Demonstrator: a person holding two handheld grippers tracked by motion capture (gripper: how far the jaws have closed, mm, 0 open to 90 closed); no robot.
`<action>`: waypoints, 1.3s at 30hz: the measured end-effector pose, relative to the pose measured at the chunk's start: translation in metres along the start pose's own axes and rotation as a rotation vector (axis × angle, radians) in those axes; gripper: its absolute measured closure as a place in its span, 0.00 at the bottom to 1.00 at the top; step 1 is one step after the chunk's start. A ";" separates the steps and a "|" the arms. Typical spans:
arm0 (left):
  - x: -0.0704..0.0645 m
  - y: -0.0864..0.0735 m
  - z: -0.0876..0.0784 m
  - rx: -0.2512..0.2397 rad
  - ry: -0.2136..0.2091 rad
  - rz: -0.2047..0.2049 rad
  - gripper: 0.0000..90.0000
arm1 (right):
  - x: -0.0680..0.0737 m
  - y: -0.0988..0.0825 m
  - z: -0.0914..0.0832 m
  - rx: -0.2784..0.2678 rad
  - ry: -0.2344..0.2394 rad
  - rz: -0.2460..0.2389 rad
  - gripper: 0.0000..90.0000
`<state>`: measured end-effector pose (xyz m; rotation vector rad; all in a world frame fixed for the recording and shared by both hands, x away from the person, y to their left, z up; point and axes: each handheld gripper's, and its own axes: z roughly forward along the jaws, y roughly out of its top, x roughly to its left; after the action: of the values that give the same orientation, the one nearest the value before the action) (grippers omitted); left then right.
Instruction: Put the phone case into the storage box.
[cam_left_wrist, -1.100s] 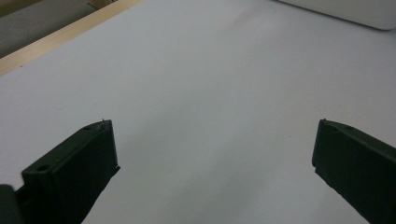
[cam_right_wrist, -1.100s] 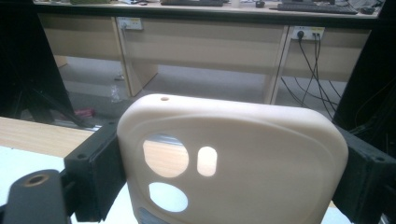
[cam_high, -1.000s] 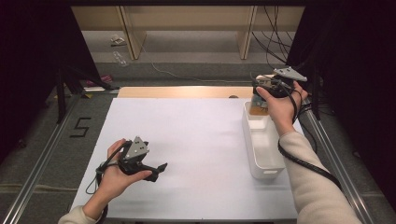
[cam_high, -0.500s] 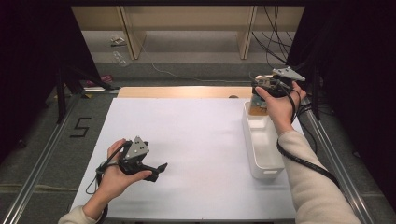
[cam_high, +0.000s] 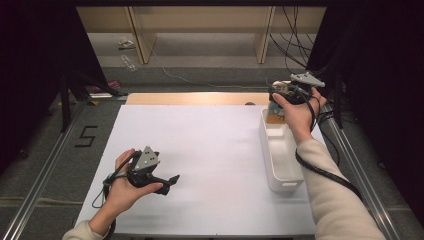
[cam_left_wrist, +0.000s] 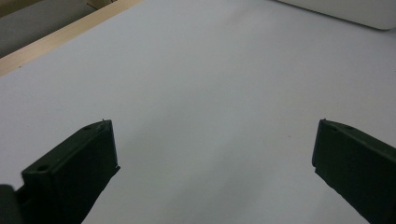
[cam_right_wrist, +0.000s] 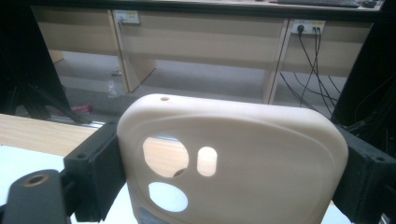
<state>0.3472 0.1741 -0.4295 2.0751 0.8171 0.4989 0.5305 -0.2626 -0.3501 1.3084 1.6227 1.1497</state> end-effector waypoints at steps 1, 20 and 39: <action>0.000 0.000 0.000 0.000 0.000 0.000 0.00 | 0.000 0.000 0.000 0.001 0.001 0.000 0.14; 0.000 0.000 0.000 0.001 -0.003 0.000 0.00 | 0.002 0.001 0.006 0.006 -0.003 -0.019 0.14; 0.000 0.000 0.001 0.004 -0.007 -0.002 0.00 | 0.002 0.006 0.011 0.001 -0.001 -0.027 0.14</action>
<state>0.3478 0.1733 -0.4305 2.0783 0.8165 0.4891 0.5420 -0.2579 -0.3482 1.2835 1.6356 1.1318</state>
